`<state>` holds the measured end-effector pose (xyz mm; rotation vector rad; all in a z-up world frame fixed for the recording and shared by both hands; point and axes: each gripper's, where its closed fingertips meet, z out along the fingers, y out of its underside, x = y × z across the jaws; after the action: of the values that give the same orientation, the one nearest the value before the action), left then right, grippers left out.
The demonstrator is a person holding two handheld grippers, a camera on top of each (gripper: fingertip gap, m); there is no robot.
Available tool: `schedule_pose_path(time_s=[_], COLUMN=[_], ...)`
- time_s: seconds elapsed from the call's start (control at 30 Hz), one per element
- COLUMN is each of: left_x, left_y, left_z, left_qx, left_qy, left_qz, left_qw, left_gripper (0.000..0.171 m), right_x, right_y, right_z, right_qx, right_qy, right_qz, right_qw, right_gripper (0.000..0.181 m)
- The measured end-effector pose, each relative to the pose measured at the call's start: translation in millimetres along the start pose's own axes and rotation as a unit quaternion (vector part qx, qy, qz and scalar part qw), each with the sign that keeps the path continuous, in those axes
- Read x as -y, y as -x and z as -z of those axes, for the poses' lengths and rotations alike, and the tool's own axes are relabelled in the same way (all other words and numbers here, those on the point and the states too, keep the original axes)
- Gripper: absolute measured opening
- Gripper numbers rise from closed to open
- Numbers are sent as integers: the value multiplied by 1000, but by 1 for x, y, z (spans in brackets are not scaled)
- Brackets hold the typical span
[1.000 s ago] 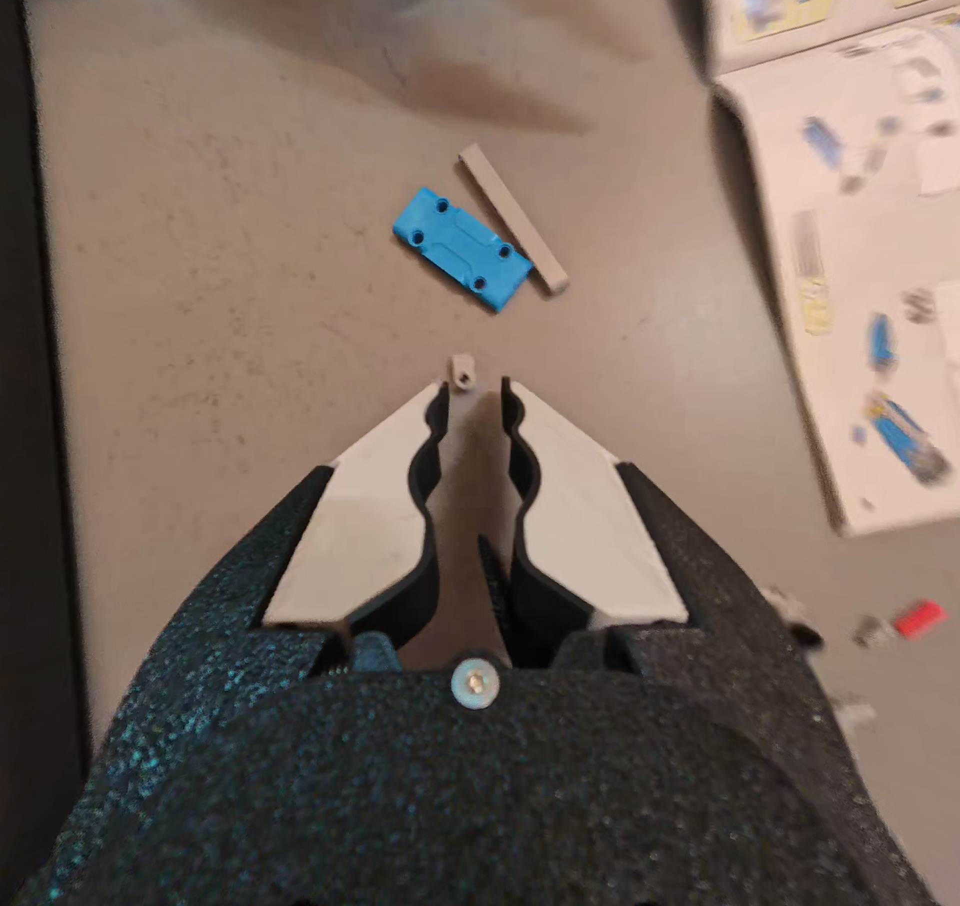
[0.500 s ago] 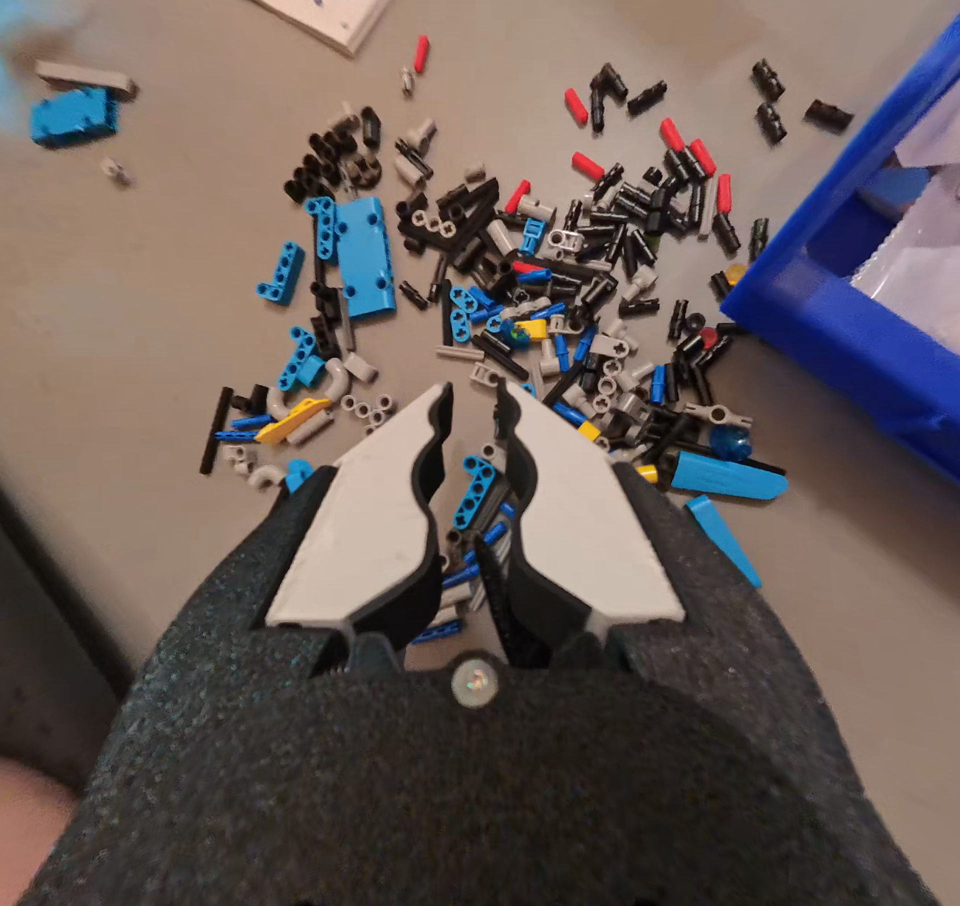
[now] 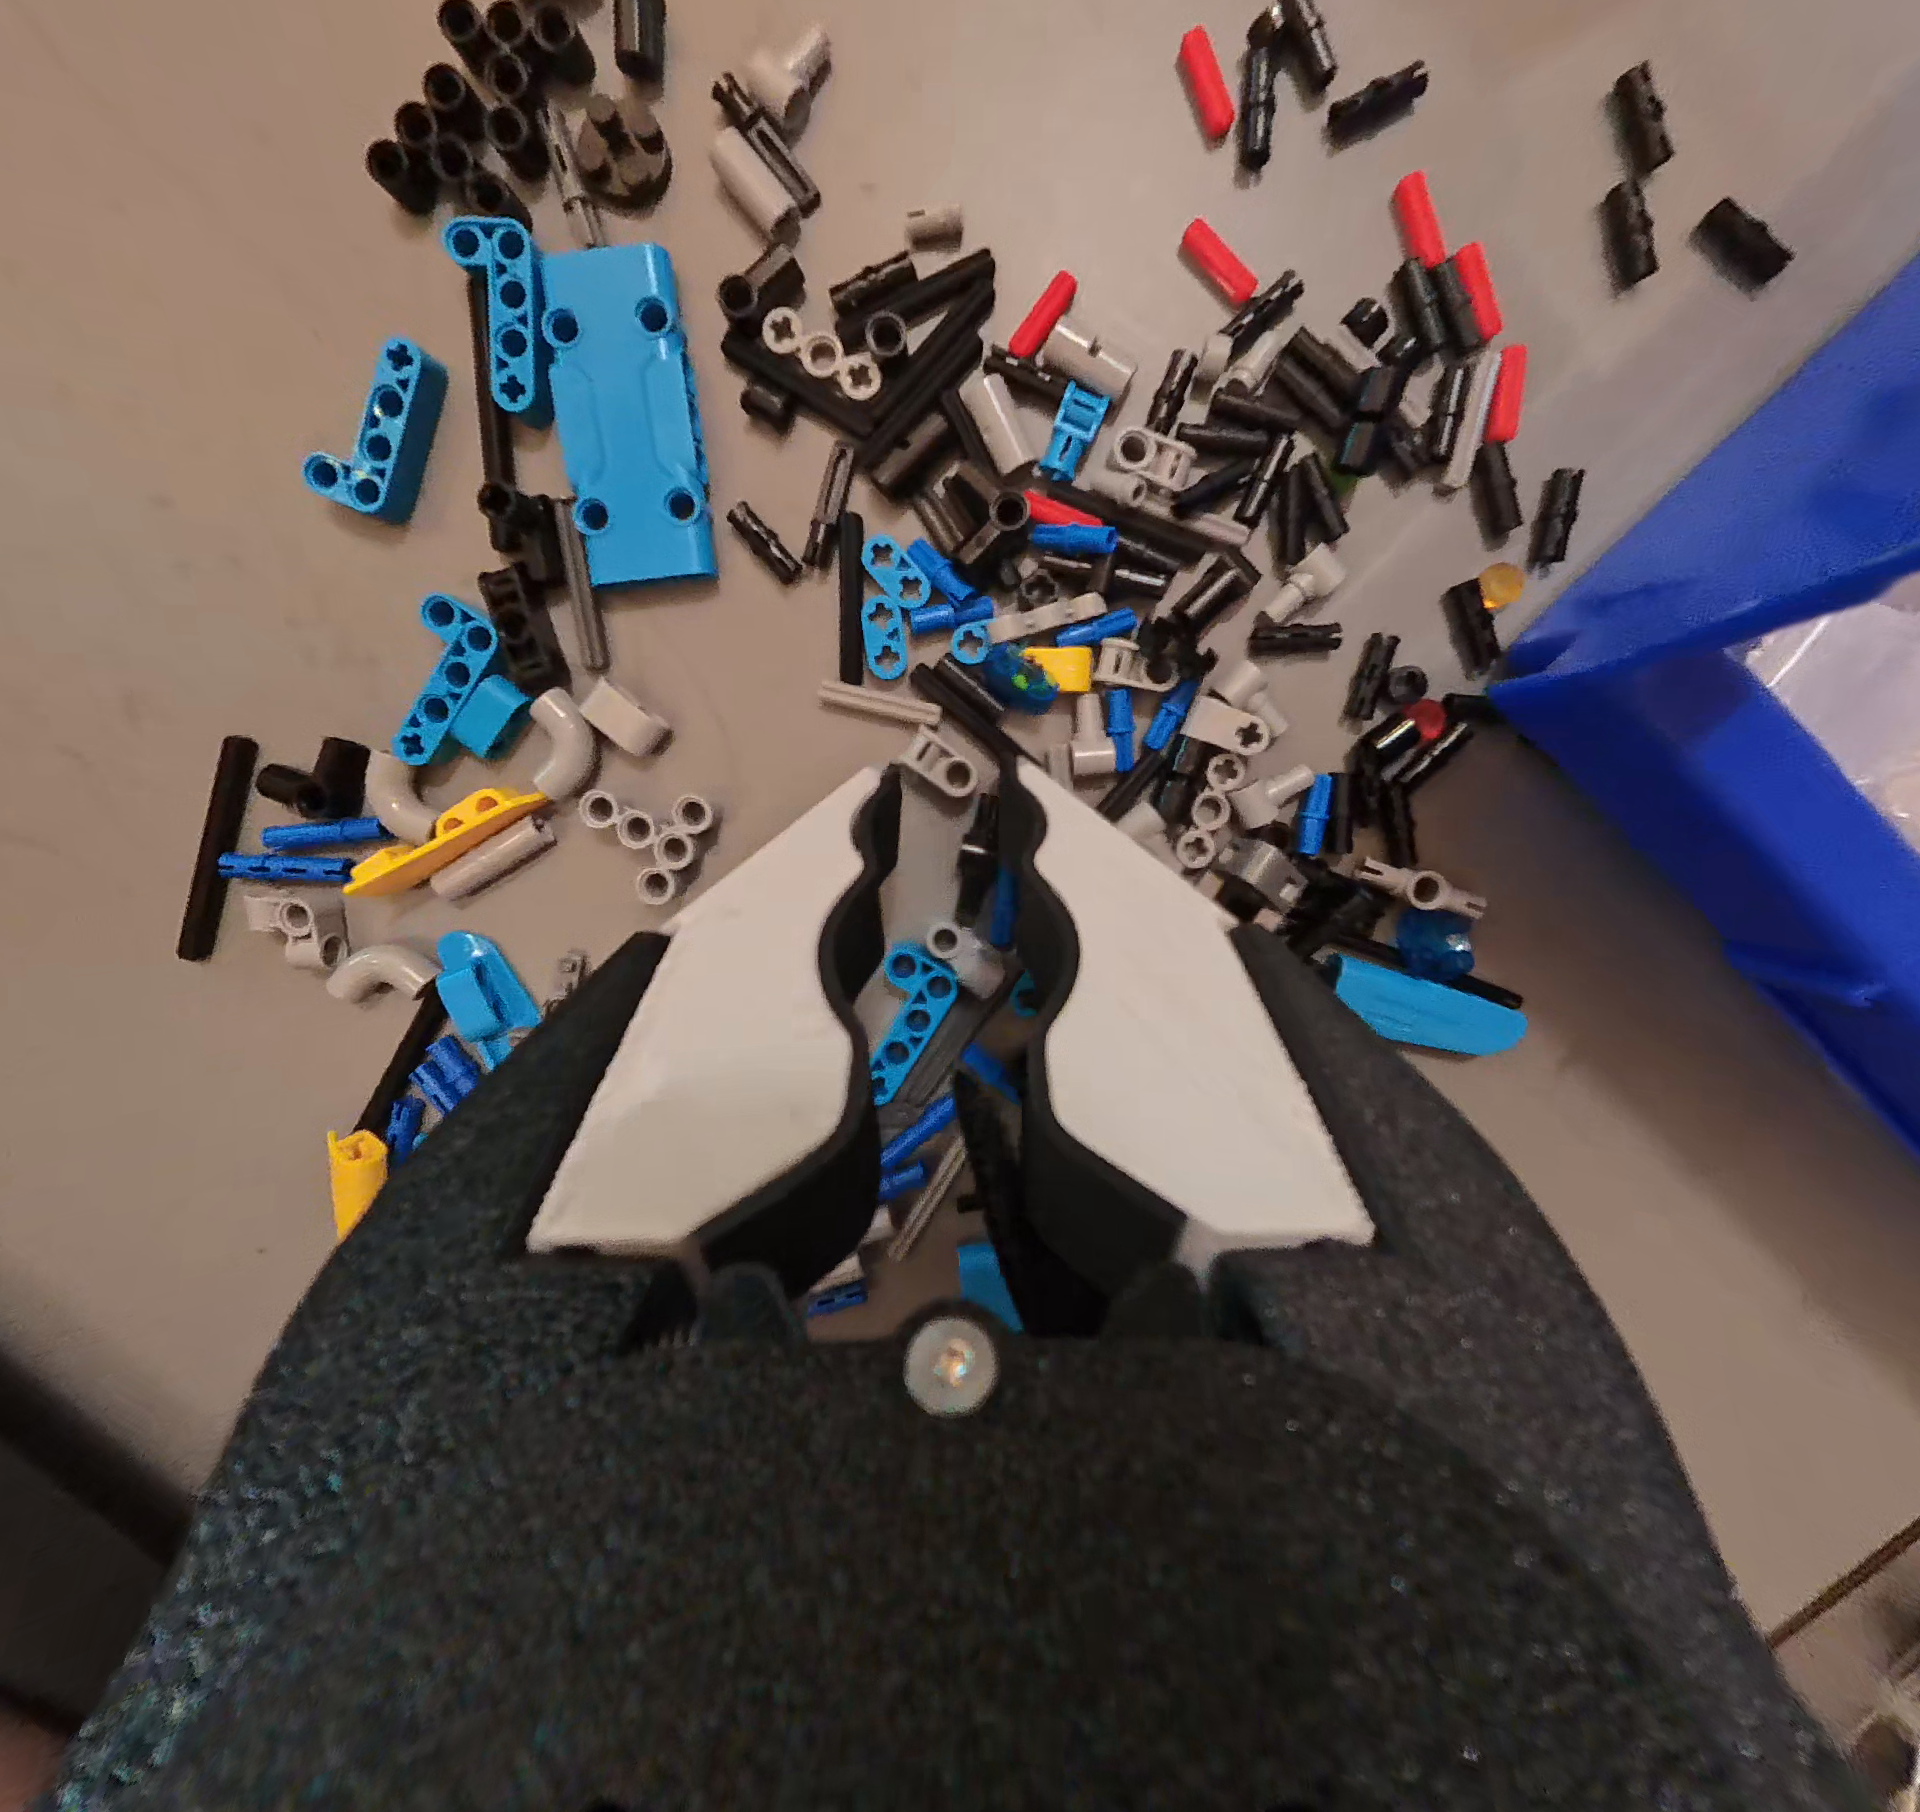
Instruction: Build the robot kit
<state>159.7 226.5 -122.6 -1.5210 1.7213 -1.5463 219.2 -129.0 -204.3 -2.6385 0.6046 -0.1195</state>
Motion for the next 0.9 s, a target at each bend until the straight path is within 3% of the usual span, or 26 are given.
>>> schedule_pose_path(time_s=[0.3,0.5,0.67,0.9], left_x=[2,2,1,-3], left_y=[1,3,6,18], left_z=[1,2,1,2], left_qx=[1,1,4,23], left_qy=[-3,-4,-2,9], left_qz=[1,3,6,16], left_qw=[1000,1000,1000,1000], left_gripper=[26,25,26,25], right_x=[3,34,79,110], right_y=[5,16,63,157], right_z=[-3,20,25,-24], right_qx=[-5,18,94,199], right_qy=[16,-75,-144,-98], right_qz=[26,35,89,190], right_qw=[1000,996,981,956], right_gripper=[8,8,8,8])
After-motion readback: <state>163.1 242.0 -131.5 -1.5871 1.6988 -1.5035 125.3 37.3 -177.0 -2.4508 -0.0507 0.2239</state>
